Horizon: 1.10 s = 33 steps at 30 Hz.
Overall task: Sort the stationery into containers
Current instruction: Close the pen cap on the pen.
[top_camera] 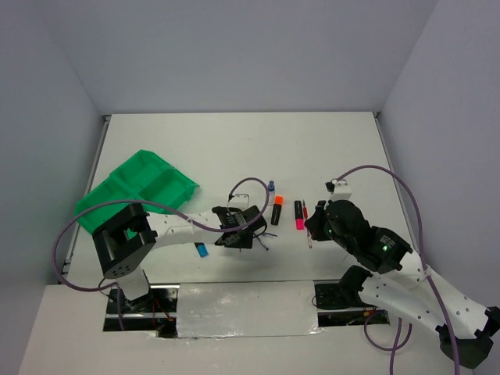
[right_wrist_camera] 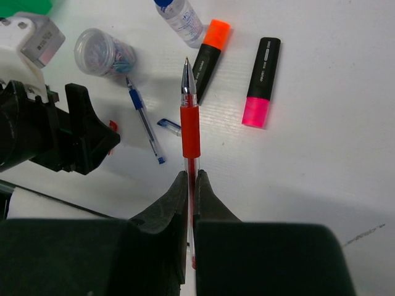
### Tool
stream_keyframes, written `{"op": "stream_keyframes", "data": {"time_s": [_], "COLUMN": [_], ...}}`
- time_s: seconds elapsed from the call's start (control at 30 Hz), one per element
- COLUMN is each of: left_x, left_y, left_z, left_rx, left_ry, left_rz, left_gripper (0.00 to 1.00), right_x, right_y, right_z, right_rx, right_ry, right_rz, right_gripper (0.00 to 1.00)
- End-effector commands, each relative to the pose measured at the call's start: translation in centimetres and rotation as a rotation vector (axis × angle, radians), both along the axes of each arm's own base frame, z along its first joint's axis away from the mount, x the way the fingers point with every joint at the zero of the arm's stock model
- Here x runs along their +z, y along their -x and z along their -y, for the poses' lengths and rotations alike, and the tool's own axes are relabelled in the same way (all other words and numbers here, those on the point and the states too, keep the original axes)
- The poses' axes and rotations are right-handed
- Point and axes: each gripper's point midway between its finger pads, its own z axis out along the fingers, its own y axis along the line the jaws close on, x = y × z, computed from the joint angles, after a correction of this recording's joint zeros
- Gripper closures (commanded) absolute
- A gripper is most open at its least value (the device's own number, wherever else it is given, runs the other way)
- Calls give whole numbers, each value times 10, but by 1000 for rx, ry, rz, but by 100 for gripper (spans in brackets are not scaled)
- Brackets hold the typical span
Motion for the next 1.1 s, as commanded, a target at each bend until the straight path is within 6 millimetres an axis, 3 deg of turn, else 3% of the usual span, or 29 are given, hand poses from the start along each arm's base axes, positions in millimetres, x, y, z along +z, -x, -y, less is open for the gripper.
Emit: {"op": "stream_keyframes", "data": {"time_s": [0.0,0.23,0.47,0.53,0.57,0.63,0.77,0.83,1.07], "left_x": [-13,-32,-39,-40,-42,-46,-52,-42,34], "left_y": [2,8,16,17,19,22,26,27,8], "left_z": [0,-10,-15,-17,-18,-19,-14,-12,-8], "left_rx": [-27,-24,-14,-14,-16,-17,-36,-32,-9], "left_ry": [-6,-79,-75,-75,-78,-84,-48,2,170], "left_rz": [-30,-76,-101,-103,-113,-127,-148,-127,64], "left_gripper": [26,32,44,59,77,99,100,100,100], "right_x": [6,5,7,8,8,8,10,15,11], "right_y": [-2,-2,-1,0,-1,-1,0,2,6], "right_z": [-5,-4,-4,-4,-4,-4,-8,-15,-30], "right_rx": [17,17,19,22,20,21,39,82,153], "right_ry": [-10,-13,-19,-20,-20,-23,-37,-66,-143], "right_rz": [24,24,29,30,32,34,42,53,87], "right_gripper": [100,100,100,100,100,100,100,100,100]}}
